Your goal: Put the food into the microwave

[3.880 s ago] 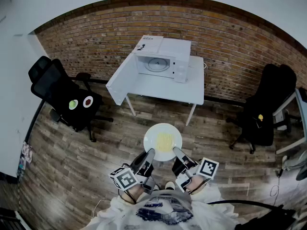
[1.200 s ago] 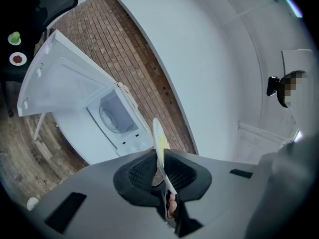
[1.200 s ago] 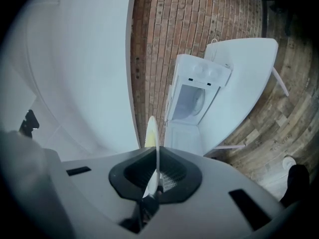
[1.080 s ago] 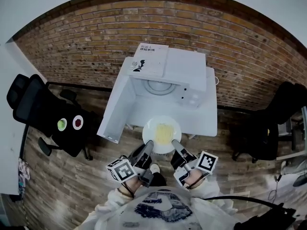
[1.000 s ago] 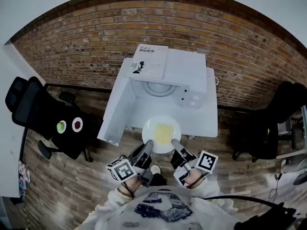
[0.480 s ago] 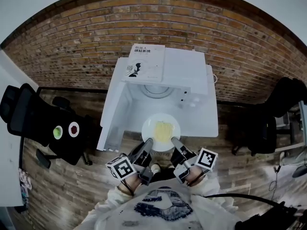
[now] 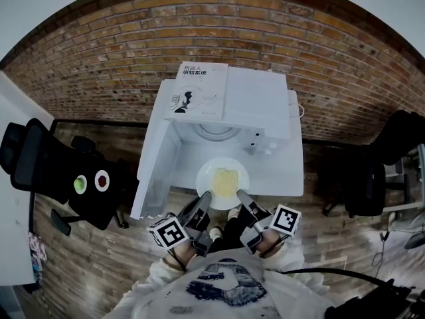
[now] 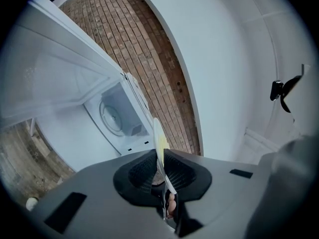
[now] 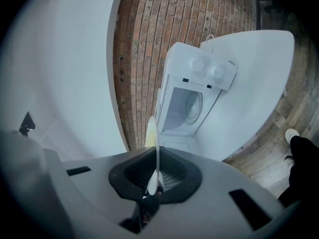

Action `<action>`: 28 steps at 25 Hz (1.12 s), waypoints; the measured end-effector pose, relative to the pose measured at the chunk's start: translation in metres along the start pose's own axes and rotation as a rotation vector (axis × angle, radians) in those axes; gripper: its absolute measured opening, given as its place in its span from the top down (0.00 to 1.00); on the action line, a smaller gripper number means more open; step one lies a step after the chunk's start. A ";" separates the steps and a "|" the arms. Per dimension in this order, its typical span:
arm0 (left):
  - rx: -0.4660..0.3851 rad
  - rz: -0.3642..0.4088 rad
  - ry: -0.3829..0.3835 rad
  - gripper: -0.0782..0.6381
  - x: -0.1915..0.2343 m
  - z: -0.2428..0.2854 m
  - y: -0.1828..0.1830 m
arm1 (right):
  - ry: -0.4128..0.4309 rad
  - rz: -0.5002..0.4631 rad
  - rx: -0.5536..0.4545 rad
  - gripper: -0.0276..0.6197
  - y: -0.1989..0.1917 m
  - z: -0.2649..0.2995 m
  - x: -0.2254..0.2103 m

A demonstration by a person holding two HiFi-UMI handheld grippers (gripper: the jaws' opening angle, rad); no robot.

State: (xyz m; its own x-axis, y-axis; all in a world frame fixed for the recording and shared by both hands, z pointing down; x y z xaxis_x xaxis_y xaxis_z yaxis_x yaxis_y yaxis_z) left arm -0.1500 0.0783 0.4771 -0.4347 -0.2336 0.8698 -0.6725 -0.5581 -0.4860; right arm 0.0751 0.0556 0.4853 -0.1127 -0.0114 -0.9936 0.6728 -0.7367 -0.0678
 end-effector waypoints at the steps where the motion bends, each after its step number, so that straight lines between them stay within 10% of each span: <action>1: -0.003 -0.004 0.005 0.82 0.001 0.004 0.001 | -0.004 0.000 0.006 0.93 0.005 0.002 -0.002; 28: -0.071 -0.063 0.172 0.82 0.032 0.107 0.015 | -0.060 0.101 0.154 0.93 0.116 0.069 -0.042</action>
State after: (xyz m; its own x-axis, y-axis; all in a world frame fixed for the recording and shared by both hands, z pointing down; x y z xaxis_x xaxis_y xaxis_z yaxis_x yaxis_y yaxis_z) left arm -0.1098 -0.0230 0.5069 -0.4819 -0.0570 0.8744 -0.7399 -0.5081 -0.4409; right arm 0.1075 -0.0758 0.5255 -0.0969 -0.1275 -0.9871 0.5636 -0.8244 0.0512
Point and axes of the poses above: the fingertips, and each gripper's own axes: z forward along the fingers, x to its left, y out of its top, the point moved 9 cm from there along -z, backward along the fingers, and after that the axes turned 3 degrees about z, right-handed, at the moved point
